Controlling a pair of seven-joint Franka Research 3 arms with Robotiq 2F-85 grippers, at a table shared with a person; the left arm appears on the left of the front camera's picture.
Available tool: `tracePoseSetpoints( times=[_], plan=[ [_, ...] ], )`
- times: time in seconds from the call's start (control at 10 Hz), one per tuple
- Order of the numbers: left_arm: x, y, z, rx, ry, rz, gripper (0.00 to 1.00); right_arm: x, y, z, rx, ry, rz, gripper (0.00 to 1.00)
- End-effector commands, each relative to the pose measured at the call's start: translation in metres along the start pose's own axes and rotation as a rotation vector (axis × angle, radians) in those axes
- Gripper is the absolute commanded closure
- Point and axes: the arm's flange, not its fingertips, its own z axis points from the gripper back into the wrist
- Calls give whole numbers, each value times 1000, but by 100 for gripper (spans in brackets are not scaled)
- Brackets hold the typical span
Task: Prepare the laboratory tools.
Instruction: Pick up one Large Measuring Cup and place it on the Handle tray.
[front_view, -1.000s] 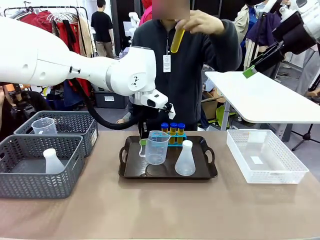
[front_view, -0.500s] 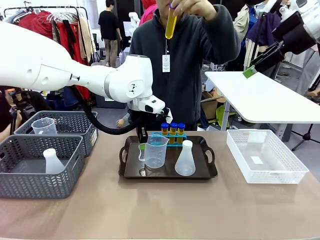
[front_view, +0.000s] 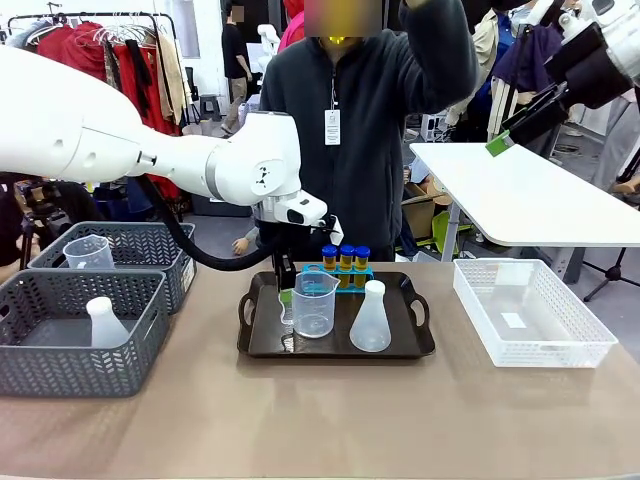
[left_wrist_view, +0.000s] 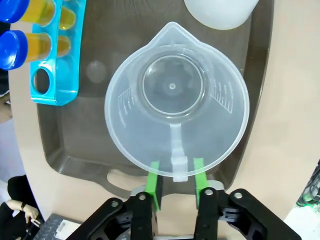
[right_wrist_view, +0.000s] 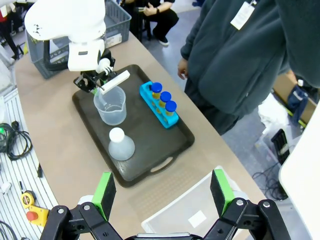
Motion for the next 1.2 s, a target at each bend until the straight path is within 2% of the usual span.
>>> tracePoseSetpoints(
  times=[0.0, 0.1, 1.0, 1.1],
  plan=[
    [-14, -8, 6, 5, -34, -23, 11, 0, 0, 1, 3, -8, 2, 0],
    [-14, -9, 8, 2, -40, -23, 0, 0, 0, 1, 3, -8, 2, 0],
    [-25, -13, 33, -7, -63, -41, 0, 0, 0, 1, 3, -8, 2, 0],
    [-23, -16, 34, -24, -14, -59, 0, 0, 0, 1, 3, -8, 2, 0]
  ],
)
